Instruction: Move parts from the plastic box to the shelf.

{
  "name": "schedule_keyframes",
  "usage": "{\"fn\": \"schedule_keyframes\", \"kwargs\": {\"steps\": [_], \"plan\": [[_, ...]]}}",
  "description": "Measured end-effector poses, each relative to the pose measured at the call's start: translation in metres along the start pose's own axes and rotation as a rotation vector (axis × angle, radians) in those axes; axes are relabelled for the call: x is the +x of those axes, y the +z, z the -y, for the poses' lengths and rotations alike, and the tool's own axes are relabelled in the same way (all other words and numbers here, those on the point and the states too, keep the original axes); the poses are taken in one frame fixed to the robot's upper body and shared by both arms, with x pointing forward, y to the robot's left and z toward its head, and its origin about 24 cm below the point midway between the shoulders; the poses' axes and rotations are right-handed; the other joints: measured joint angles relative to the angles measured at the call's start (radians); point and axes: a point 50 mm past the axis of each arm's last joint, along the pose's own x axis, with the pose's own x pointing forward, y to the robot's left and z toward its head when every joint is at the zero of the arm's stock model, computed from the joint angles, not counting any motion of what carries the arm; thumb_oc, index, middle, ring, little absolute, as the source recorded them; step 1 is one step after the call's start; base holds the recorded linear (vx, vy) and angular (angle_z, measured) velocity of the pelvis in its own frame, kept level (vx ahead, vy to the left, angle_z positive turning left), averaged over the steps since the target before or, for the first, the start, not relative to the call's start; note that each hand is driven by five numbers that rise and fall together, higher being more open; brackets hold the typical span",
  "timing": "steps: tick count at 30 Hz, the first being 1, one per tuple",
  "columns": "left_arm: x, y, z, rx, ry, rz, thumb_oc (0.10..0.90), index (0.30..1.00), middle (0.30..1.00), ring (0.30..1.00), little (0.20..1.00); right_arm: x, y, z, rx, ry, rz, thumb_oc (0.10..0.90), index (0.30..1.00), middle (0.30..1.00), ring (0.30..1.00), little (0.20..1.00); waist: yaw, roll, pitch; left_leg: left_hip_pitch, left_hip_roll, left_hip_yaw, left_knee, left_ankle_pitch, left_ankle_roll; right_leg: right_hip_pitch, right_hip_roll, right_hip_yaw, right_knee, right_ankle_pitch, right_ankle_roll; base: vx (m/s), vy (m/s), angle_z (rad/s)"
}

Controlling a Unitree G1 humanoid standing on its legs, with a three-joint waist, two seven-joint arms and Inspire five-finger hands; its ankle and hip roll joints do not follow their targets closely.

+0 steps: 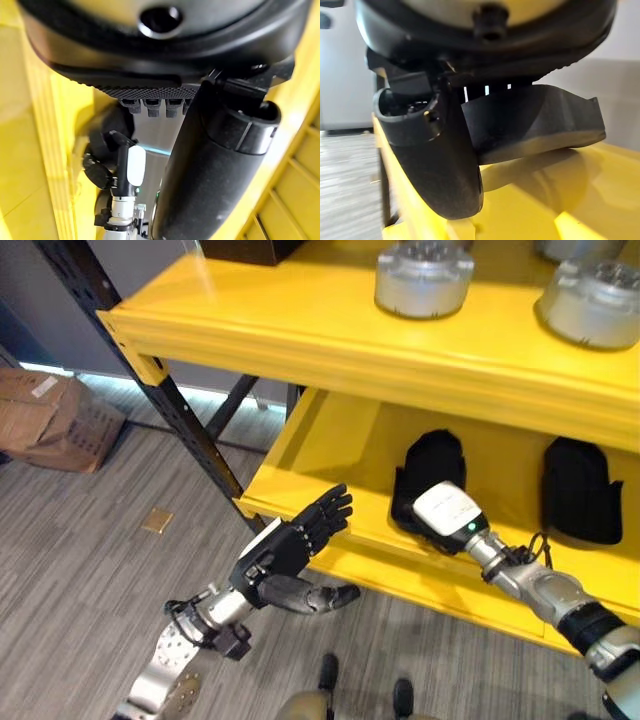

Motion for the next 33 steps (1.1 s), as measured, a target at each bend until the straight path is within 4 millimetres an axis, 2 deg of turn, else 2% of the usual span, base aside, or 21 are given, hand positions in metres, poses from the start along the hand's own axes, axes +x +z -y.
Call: {"fn": "schedule_keyframes", "kwargs": {"steps": [4,9,13,26,27,28,29,30,33], "plan": [[0.003,0.002,0.0,0.002,-0.002,0.015,0.9,1.0,1.0,1.0,1.0,0.011,-0.009,0.015,-0.021,-0.064,-0.027,0.4,0.3,0.3,0.3,0.3,0.001,0.001,0.029,-0.034,0.001,0.0,0.0,0.005,-0.003,-0.035,0.002,0.0,0.0,0.003,-0.002,-0.02,0.0,0.0],[0.009,0.008,-0.003,0.022,0.002,0.038,0.9,1.0,1.0,1.0,1.0,0.018,-0.025,0.028,-0.022,-0.15,-0.118,0.4,0.3,0.3,0.3,0.3,0.005,-0.003,0.101,-0.043,0.0,0.0,0.0,0.006,-0.003,-0.045,0.0,-0.001,0.0,0.006,-0.002,-0.01,-0.025,0.0],[0.013,0.01,-0.003,0.031,-0.007,0.048,0.9,1.0,1.0,1.0,1.0,0.023,-0.03,0.036,-0.013,-0.183,-0.137,0.4,0.3,0.3,0.3,0.3,0.004,-0.001,0.117,-0.047,-0.001,0.001,0.0,0.006,-0.003,-0.051,0.0,-0.001,0.0,0.006,-0.001,0.0,-0.01,0.0],[0.016,0.014,-0.005,0.039,0.002,0.06,0.9,1.0,1.0,1.0,1.0,0.027,-0.034,0.041,-0.03,-0.189,-0.139,0.4,0.3,0.3,0.3,0.3,0.004,0.012,0.124,-0.046,-0.002,0.004,0.0,0.006,-0.003,-0.05,-0.003,-0.001,0.001,0.007,-0.001,0.01,-0.003,0.0],[0.016,0.014,-0.005,0.038,0.002,0.059,0.9,1.0,1.0,1.0,1.0,0.027,-0.034,0.041,-0.03,-0.188,-0.139,0.486,0.421,0.421,0.421,0.421,0.003,0.012,0.124,-0.046,-0.002,0.004,0.0,0.006,-0.003,-0.05,-0.003,-0.001,0.001,0.007,-0.001,0.04,-0.014,0.0],[0.016,0.013,-0.005,0.037,0.003,0.057,0.9,1.0,1.0,1.0,1.0,0.027,-0.034,0.041,-0.029,-0.181,-0.138,0.6,0.58,0.58,0.58,0.58,0.004,0.012,0.124,-0.044,-0.002,0.004,0.0,0.006,-0.003,-0.047,-0.003,-0.001,0.001,0.007,-0.001,0.0,0.0,0.0],[0.015,0.013,-0.005,0.037,0.003,0.056,0.9,1.0,1.0,1.0,1.0,0.028,-0.034,0.042,-0.028,-0.174,-0.138,0.873,0.962,0.962,0.962,0.962,0.003,0.012,0.124,-0.042,-0.002,0.005,0.0,0.006,-0.003,-0.045,-0.003,-0.001,0.001,0.007,-0.001,0.0,0.0,0.0],[0.015,0.013,-0.005,0.037,0.001,0.056,0.9,1.0,1.0,1.0,1.0,0.028,-0.034,0.042,-0.027,-0.168,-0.139,0.9,1.0,1.0,1.0,1.0,0.003,0.012,0.124,-0.04,-0.002,0.005,0.0,0.006,-0.003,-0.044,-0.003,-0.001,0.001,0.007,-0.001,0.0,0.0,0.0],[0.015,0.013,-0.003,0.038,-0.037,0.055,0.9,1.0,1.0,1.0,1.0,0.029,-0.036,0.043,-0.02,-0.137,-0.148,0.9,1.0,1.0,1.0,1.0,0.006,0.012,0.124,-0.033,-0.003,0.005,0.0,0.006,-0.003,-0.035,-0.003,-0.001,0.001,0.007,-0.001,0.01,0.003,0.0]]}}
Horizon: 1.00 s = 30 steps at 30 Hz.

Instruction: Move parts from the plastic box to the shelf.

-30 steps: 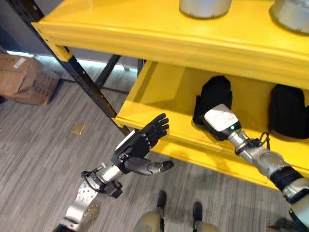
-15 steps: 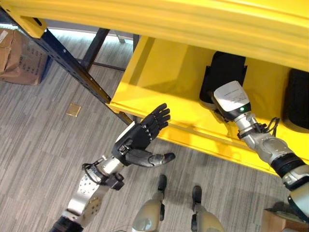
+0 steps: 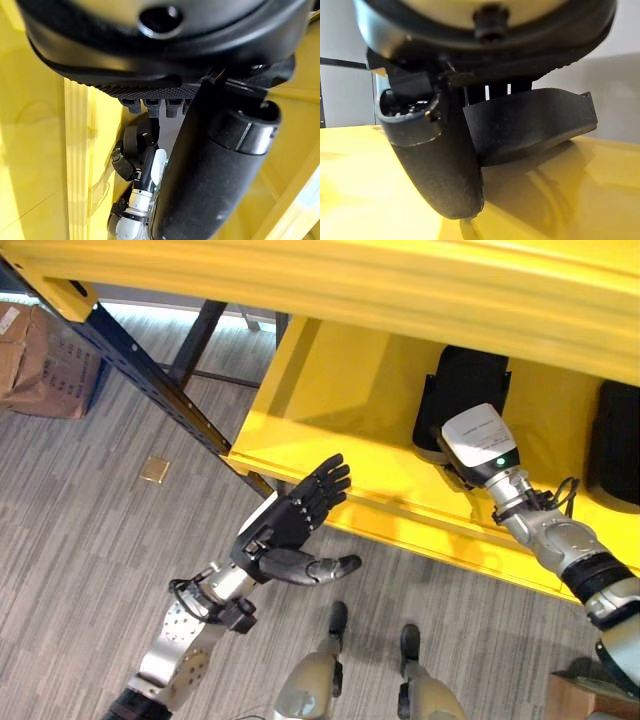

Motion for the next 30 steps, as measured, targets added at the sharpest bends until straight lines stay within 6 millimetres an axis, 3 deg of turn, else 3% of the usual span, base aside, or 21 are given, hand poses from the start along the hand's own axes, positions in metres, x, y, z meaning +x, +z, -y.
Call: {"fn": "schedule_keyframes", "kwargs": {"steps": [12,19,23,30], "plan": [[0.0,0.003,0.004,0.009,-0.098,-0.04,0.9,1.0,1.0,1.0,1.0,0.009,0.005,0.003,-0.01,0.187,-0.011,0.9,1.0,1.0,1.0,1.0,-0.003,-0.001,-0.001,0.041,-0.001,0.008,0.0,-0.001,0.0,0.039,-0.003,0.001,0.0,0.003,0.001,0.02,0.0,-0.01],[0.001,0.004,0.007,-0.001,-0.128,-0.049,0.9,1.0,1.0,1.0,1.0,0.009,0.008,0.001,-0.02,0.32,-0.003,0.9,1.0,1.0,1.0,1.0,-0.007,-0.029,-0.002,0.061,0.001,0.01,0.0,-0.001,0.0,0.056,-0.001,0.002,0.0,0.004,0.0,0.01,-0.005,0.0],[0.0,0.004,0.008,-0.006,-0.149,-0.057,0.9,1.0,1.0,1.0,1.0,0.005,0.008,-0.005,-0.019,0.403,-0.012,0.9,1.0,1.0,1.0,1.0,-0.006,-0.051,-0.005,0.08,0.001,0.012,0.0,-0.004,0.0,0.075,-0.002,0.002,0.0,0.005,0.0,0.02,0.003,0.0],[-0.002,0.003,0.009,-0.014,-0.159,-0.069,0.9,1.0,1.0,1.0,1.0,-0.015,-0.002,-0.023,0.126,0.468,-0.119,0.9,1.0,1.0,1.0,1.0,-0.037,-0.052,-0.005,0.102,0.002,0.025,0.0,-0.005,0.001,0.092,-0.002,0.015,0.0,0.009,0.0,0.03,0.01,-0.06]]}}
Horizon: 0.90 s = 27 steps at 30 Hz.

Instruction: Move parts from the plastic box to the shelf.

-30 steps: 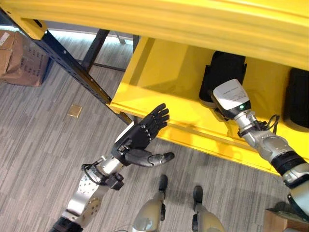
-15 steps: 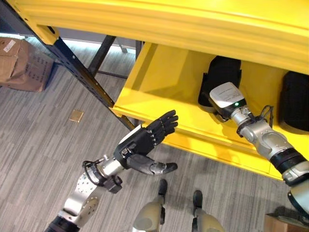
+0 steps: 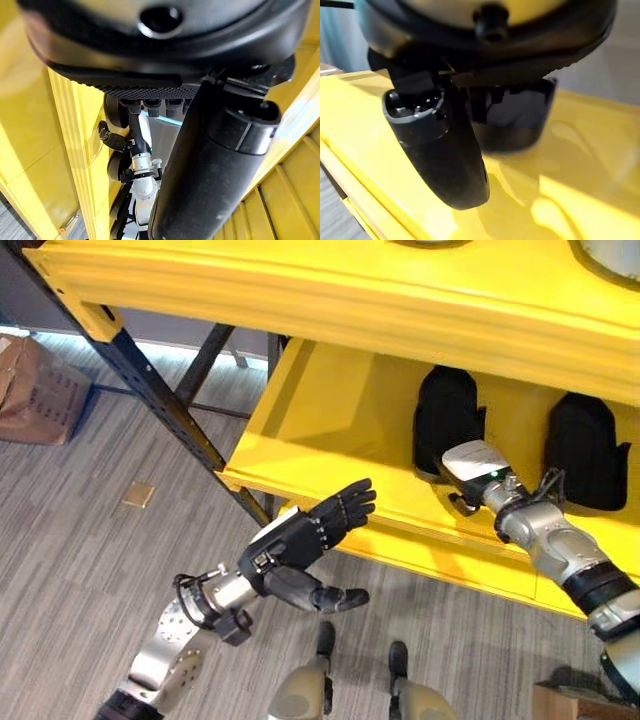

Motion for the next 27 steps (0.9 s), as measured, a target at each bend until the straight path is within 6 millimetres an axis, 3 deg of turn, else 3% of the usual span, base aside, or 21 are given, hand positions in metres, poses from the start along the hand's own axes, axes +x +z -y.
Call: {"fn": "schedule_keyframes", "kwargs": {"steps": [9,27], "plan": [[-0.004,-0.001,-0.002,-0.01,0.029,-0.012,0.9,1.0,1.0,1.0,1.0,-0.003,-0.012,-0.007,0.124,0.035,-0.063,0.9,1.0,1.0,1.0,1.0,-0.019,0.002,-0.001,0.004,0.0,0.011,0.0,0.0,0.001,0.0,-0.001,0.01,0.0,0.004,0.001,0.0,0.002,-0.03],[-0.003,-0.005,0.002,-0.042,0.042,0.005,0.9,1.0,1.0,1.0,1.0,-0.009,-0.004,-0.015,0.2,0.002,-0.038,0.9,1.0,1.0,1.0,1.0,-0.023,0.032,-0.017,0.008,0.0,0.013,0.0,-0.002,0.002,0.001,-0.002,0.014,0.0,0.004,0.001,0.0,0.0,0.0]]}}
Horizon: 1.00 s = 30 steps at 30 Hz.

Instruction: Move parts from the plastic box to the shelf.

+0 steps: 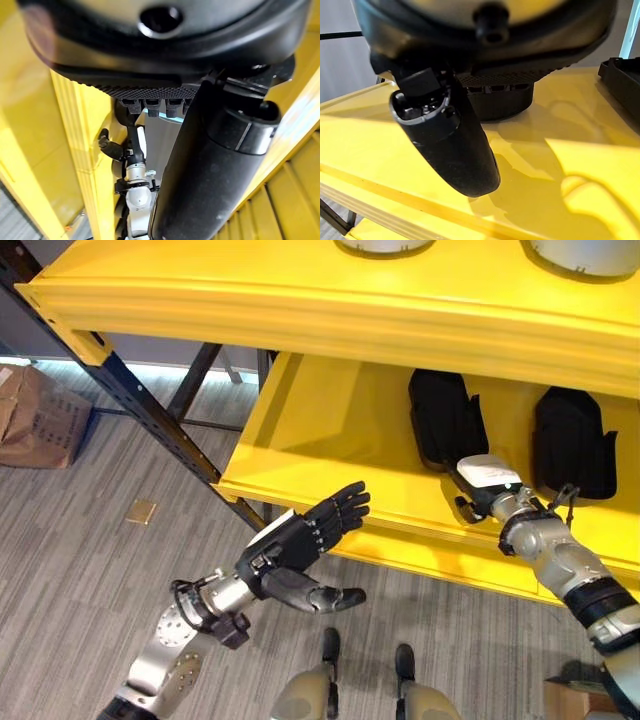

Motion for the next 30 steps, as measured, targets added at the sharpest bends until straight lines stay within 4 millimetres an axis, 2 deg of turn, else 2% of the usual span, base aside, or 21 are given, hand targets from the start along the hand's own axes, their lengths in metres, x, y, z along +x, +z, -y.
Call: {"fn": "schedule_keyframes", "kwargs": {"steps": [8,16,30], "plan": [[0.0,-0.001,0.0,-0.003,0.002,-0.001,0.9,1.0,1.0,1.0,1.0,0.002,0.001,0.005,0.219,0.065,0.004,0.9,1.0,1.0,1.0,1.0,0.0,0.0,0.0,0.004,0.0,-0.001,0.0,0.0,0.0,0.005,0.001,-0.001,0.0,0.0,0.0,0.0,0.0,0.0],[0.002,-0.003,0.002,-0.019,0.004,0.005,0.9,1.0,1.0,1.0,1.0,0.003,0.009,0.003,0.336,0.113,0.047,0.9,1.0,1.0,1.0,1.0,0.001,-0.001,-0.001,0.017,0.001,-0.003,0.0,-0.007,-0.006,0.019,0.002,-0.002,0.0,0.0,0.0,0.0,0.0,0.0],[0.003,-0.005,0.004,-0.038,0.002,0.0,0.9,1.0,1.0,1.0,1.0,0.007,0.027,-0.003,0.419,0.099,0.09,0.9,1.0,1.0,1.0,1.0,0.003,-0.016,-0.009,0.017,0.0,-0.005,0.0,-0.003,0.0,0.02,0.001,-0.003,0.0,0.0,-0.001,0.0,0.0,0.0]]}}
